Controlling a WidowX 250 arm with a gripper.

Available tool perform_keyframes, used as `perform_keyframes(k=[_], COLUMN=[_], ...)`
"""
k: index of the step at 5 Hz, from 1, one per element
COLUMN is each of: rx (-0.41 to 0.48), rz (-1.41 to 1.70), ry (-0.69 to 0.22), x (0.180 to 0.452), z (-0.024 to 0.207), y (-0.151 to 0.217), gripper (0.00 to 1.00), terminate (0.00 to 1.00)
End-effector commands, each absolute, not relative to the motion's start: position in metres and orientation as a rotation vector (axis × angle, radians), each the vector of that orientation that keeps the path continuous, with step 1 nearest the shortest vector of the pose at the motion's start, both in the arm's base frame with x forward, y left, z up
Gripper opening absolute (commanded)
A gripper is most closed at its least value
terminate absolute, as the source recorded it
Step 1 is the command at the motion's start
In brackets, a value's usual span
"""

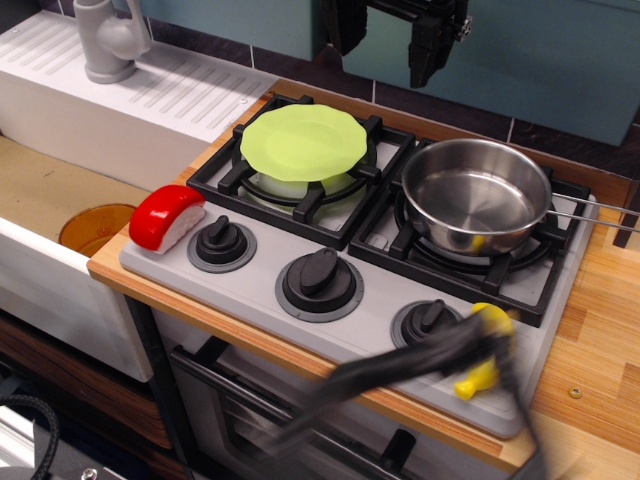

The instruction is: End effector reaching banana

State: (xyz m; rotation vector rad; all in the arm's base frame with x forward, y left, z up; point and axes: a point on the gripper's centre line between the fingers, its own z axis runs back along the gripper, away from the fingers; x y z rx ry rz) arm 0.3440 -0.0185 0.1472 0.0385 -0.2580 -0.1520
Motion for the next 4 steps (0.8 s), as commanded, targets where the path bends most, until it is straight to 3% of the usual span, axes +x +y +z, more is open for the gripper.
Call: perform_keyframes(k=[1, 4], rx=[0.038, 0.037], rz=[-0.152, 0.001], ry=[-0.258, -0.241], x=[0.344, 0.294], z=[0.147, 0.146], y=[-0.019, -0.101], gripper=[1.0, 1.0], terminate=[0.0, 0.0])
